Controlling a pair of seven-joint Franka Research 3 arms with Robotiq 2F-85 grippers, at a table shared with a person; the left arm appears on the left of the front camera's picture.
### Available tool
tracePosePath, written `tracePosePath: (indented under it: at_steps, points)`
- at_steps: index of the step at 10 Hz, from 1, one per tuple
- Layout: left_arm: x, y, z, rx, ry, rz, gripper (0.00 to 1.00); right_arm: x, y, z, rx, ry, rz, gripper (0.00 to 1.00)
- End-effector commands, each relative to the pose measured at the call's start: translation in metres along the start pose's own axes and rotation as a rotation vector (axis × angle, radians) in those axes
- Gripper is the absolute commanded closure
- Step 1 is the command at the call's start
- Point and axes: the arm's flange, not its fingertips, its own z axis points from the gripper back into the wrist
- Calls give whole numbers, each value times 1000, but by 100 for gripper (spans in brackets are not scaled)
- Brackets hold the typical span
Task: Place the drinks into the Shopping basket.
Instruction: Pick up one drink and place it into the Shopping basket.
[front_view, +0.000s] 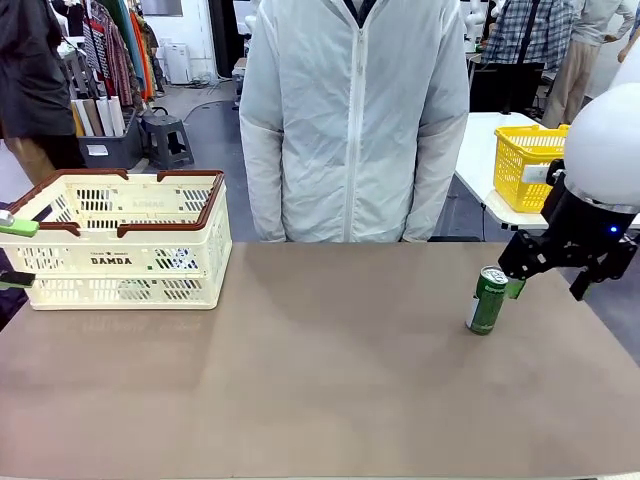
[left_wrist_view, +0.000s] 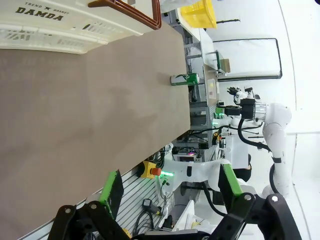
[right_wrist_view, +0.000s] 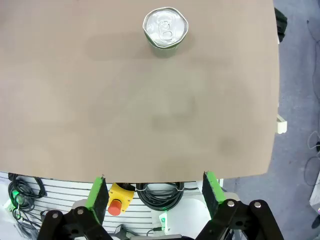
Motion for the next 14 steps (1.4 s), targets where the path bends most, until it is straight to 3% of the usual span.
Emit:
tracePosePath:
  at_steps: [1,4,9,14]
  points:
    - [1,-3,0,-13,-13,8,0,10,-1,-2,-64,-70,63,0]
    - [1,-3,0,-13,-13,8,0,61,-2,-26,-151,-134,74,0]
    - [1,-3,0,-13,-13,8,0,134,-9,-90,-33,-106,44,0]
    - [1,-3,0,-13,-13,8,0,143,-5,-131,-9,-29,23,0]
